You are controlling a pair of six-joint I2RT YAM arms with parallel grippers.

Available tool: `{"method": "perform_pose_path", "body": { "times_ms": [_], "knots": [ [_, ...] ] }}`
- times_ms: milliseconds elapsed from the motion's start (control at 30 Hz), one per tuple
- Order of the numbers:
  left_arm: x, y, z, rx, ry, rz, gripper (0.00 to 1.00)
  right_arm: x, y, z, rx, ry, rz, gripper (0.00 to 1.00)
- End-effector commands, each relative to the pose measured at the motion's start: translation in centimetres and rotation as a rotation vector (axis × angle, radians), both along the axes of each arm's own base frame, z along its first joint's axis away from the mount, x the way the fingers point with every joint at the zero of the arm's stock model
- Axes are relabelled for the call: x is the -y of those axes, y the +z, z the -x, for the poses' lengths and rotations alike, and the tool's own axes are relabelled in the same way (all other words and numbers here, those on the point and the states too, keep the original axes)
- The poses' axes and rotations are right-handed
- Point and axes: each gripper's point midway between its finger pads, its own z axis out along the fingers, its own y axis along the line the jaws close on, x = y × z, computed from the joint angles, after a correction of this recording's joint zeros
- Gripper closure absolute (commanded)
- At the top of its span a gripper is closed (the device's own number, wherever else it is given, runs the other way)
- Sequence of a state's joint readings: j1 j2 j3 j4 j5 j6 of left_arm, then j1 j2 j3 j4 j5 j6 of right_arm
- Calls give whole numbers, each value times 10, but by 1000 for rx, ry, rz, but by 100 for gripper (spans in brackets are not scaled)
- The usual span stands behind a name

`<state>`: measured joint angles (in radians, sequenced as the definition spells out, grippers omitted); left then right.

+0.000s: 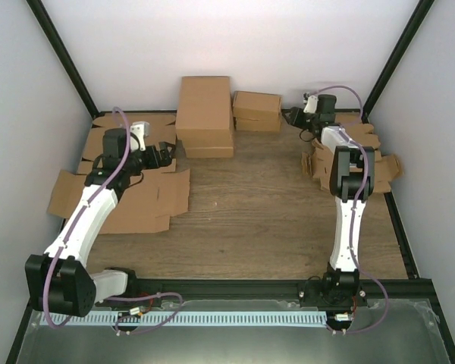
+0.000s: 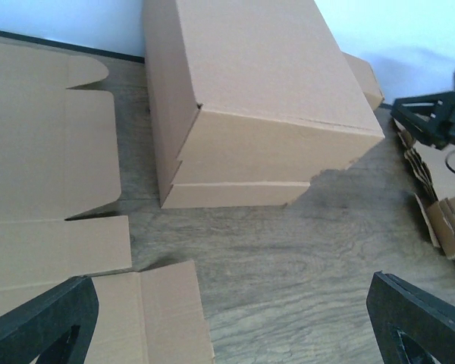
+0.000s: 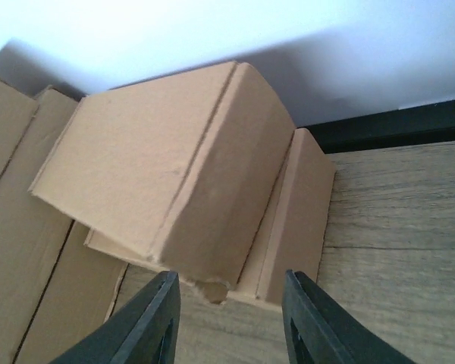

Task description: Fold the paper box

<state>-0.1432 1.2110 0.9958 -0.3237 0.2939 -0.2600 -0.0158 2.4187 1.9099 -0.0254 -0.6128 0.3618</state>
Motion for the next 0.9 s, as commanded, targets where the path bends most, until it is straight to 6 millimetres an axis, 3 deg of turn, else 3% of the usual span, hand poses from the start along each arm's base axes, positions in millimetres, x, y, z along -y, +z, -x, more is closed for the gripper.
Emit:
{"method": "perform_pose_path", "body": {
  "times_ms": [0, 267, 400, 433, 567, 700, 867],
  "knots": [
    [-1, 22, -9, 30, 12, 59, 0, 4, 63, 10, 140, -28, 60, 59],
    [-35, 11, 0, -16, 207, 11, 0, 3, 97, 75, 189, -39, 35, 48],
    [-37, -6, 14, -64, 227, 36, 0, -2, 103, 119, 179, -15, 7, 45],
    [-34, -10, 18, -73, 217, 53, 0, -3, 113, 133, 197, -9, 4, 39],
    [-26, -21, 35, -67, 186, 124, 0, -2, 106, 188, 194, -18, 16, 5],
    [-22, -32, 50, -55, 185, 189, 0, 0, 104, 233, 194, -44, 3, 0],
    [-17, -60, 69, -64, 172, 262, 0, -4, 86, 291, 184, -35, -38, 0]
  ]
}}
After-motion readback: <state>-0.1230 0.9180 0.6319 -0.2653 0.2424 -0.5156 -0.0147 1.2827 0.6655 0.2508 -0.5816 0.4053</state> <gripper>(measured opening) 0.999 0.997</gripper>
